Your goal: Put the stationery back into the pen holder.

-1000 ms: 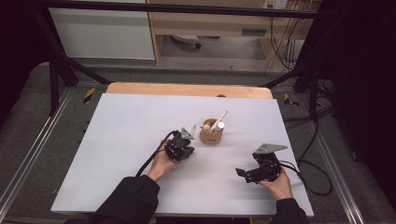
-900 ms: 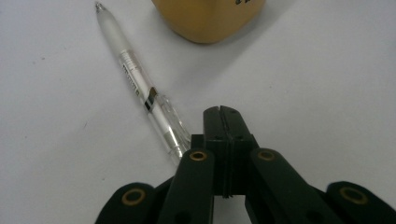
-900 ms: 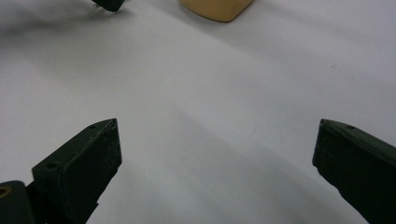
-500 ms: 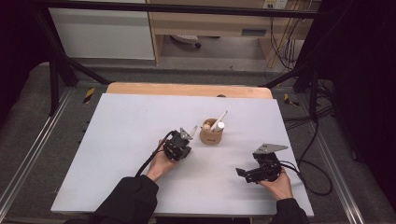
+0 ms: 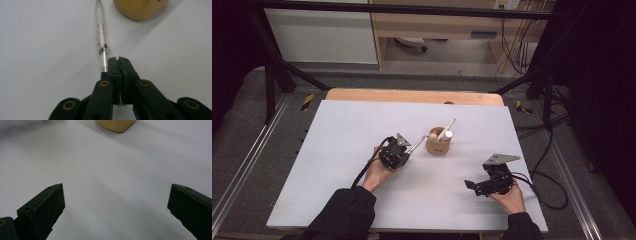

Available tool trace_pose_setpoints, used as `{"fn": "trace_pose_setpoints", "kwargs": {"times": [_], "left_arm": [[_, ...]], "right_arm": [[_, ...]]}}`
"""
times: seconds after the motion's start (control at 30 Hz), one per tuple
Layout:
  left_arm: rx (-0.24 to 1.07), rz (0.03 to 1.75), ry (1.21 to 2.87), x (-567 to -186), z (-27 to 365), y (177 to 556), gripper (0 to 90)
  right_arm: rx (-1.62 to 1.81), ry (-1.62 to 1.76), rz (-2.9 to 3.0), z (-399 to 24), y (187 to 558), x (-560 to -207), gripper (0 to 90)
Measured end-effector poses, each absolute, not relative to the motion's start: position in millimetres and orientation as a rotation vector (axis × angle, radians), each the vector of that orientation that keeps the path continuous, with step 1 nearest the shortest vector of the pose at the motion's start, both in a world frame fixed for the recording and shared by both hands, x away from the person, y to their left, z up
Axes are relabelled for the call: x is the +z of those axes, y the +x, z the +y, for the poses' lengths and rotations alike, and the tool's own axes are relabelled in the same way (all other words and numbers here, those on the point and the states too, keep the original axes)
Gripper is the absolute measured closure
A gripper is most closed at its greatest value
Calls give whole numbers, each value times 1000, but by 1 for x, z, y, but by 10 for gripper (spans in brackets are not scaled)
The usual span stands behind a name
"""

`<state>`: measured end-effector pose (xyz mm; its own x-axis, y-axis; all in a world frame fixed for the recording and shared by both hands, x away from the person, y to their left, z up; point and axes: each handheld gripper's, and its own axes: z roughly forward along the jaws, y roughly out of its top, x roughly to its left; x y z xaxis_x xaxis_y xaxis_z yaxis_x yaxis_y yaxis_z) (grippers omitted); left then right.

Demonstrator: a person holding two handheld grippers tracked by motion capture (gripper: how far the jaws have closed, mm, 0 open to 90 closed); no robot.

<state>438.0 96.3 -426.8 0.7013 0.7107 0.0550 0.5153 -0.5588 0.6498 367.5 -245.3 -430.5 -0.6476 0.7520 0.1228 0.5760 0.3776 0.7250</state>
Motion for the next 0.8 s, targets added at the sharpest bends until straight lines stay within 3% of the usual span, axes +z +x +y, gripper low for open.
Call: {"fn": "trace_pose_setpoints", "kwargs": {"times": [0.13, 0.3, 0.53, 0.67, 0.8], "left_arm": [[431, 939, 2285, -422, 99, 443, 769], [457, 973, 2270, -419, 98, 452, 524], [397, 1029, 2284, -421, 92, 468, 265], [374, 1058, 2295, -424, 87, 477, 171], [381, 1065, 2295, -426, 83, 482, 179]], "right_arm": [[1127, 1181, 2411, -245, 368, -431, 18], [1122, 1176, 2413, -245, 368, -431, 18], [1125, 1182, 2413, -245, 368, -431, 18], [1126, 1183, 2412, -245, 368, -431, 18], [1128, 1181, 2410, -245, 368, -431, 18]]}}
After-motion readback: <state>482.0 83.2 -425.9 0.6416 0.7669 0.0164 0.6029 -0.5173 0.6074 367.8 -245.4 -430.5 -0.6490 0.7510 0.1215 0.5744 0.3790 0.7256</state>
